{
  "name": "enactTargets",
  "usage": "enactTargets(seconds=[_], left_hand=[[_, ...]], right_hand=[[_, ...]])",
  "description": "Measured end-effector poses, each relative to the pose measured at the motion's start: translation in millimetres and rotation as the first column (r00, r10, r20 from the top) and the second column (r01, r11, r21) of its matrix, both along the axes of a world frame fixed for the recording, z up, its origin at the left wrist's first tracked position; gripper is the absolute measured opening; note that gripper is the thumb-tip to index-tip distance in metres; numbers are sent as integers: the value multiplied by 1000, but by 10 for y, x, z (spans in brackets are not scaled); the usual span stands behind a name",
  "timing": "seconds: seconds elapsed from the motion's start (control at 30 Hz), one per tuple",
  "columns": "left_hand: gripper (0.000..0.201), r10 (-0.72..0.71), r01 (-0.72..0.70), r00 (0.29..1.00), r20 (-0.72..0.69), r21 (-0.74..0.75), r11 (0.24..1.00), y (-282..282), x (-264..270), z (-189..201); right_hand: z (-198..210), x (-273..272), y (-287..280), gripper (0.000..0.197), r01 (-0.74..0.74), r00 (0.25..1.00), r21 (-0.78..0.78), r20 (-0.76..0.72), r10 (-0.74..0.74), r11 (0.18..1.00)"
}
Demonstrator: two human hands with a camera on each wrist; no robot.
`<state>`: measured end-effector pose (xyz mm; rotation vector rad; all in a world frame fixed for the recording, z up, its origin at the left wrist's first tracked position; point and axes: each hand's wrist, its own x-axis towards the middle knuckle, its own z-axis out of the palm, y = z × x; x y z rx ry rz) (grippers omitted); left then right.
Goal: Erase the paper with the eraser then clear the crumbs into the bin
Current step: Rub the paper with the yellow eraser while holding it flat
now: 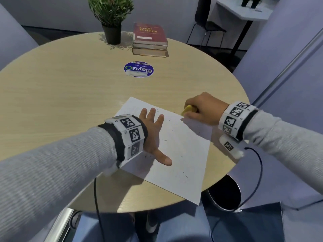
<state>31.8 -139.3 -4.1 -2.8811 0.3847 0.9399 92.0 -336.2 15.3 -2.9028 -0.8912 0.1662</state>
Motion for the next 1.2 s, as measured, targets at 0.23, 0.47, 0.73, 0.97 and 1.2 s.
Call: enactTargets(seconds=[0.23, 0.47, 0.73, 0.97, 1.2], left_hand=[[151, 6, -11, 994, 113, 49, 999, 558, 140, 218], [143, -128, 127, 991, 46, 35, 991, 428, -51, 111], [131, 29, -34, 996, 81, 60, 998, 837, 252, 197], [133, 81, -81, 997, 13, 30, 996, 892, 342, -46], [130, 112, -112, 994, 12, 26, 993, 853, 310, -21]], right_hand=[[239, 64, -189, 14, 153, 986, 148, -92, -141, 977], [84, -380, 187, 20, -38, 985, 86, -163, 51, 996], [-45, -271, 837, 18, -132, 988, 70, -65, 137, 989], [-194, -199, 1071, 23, -177, 966, 35, -186, 180, 984], [-115, 227, 1102, 24, -69, 996, -40, -63, 66, 997]])
